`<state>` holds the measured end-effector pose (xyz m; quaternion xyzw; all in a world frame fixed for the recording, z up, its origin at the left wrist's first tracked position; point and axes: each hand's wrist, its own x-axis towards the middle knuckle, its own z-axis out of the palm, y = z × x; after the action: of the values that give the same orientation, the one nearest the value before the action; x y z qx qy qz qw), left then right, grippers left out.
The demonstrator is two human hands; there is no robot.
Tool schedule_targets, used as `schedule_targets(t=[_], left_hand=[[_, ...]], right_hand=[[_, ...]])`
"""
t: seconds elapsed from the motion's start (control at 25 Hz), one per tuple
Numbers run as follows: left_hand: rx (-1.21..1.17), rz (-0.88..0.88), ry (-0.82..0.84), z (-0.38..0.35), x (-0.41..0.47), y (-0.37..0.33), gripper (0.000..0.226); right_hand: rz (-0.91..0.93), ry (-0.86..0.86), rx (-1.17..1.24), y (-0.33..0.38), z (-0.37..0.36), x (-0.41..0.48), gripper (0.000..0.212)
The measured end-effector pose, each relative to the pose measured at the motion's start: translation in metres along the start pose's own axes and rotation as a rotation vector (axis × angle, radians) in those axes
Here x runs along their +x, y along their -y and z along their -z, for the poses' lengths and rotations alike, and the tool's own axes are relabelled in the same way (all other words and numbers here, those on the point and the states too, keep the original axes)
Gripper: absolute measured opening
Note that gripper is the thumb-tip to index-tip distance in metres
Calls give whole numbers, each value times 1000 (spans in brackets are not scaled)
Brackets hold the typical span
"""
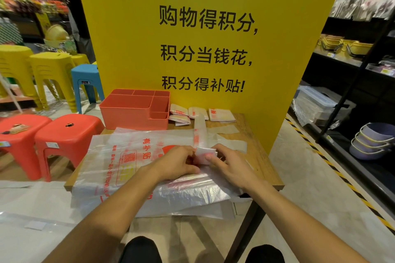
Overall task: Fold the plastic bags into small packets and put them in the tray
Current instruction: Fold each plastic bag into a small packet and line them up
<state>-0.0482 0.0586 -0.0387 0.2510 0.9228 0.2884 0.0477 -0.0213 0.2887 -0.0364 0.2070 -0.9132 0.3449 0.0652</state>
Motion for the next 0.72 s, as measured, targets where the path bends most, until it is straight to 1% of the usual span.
schedule_targets(t=[0.04, 0.12, 0.2, 0.32, 0.4, 0.52, 0.64, 0.72], left_hand=[[-20, 22, -54, -2, 1, -1, 17], [-53, 46, -150, -6, 5, -3, 21], [-103, 82, -200, -10, 9, -1, 25], [-179, 134, -221, -11, 15, 2, 27], [-225, 150, -200, -12, 17, 4, 17], [-258, 173, -199, -15, 23, 8, 12], [-290, 164, -241, -18, 27, 11, 24], [-334, 165, -265, -20, 25, 12, 23]], right_hand=[[-25, -2, 59, 1, -1, 4, 27], [-63, 22, 119, -2, -4, 11, 21], [-103, 53, 188, -8, -7, 19, 20], [-148, 5, 260, -17, -9, 29, 19], [-171, -14, 287, -21, -10, 33, 15], [-180, -9, 316, -28, -14, 34, 14], [-190, -89, 451, -31, -22, 33, 18], [-185, -113, 509, -31, -26, 32, 20]])
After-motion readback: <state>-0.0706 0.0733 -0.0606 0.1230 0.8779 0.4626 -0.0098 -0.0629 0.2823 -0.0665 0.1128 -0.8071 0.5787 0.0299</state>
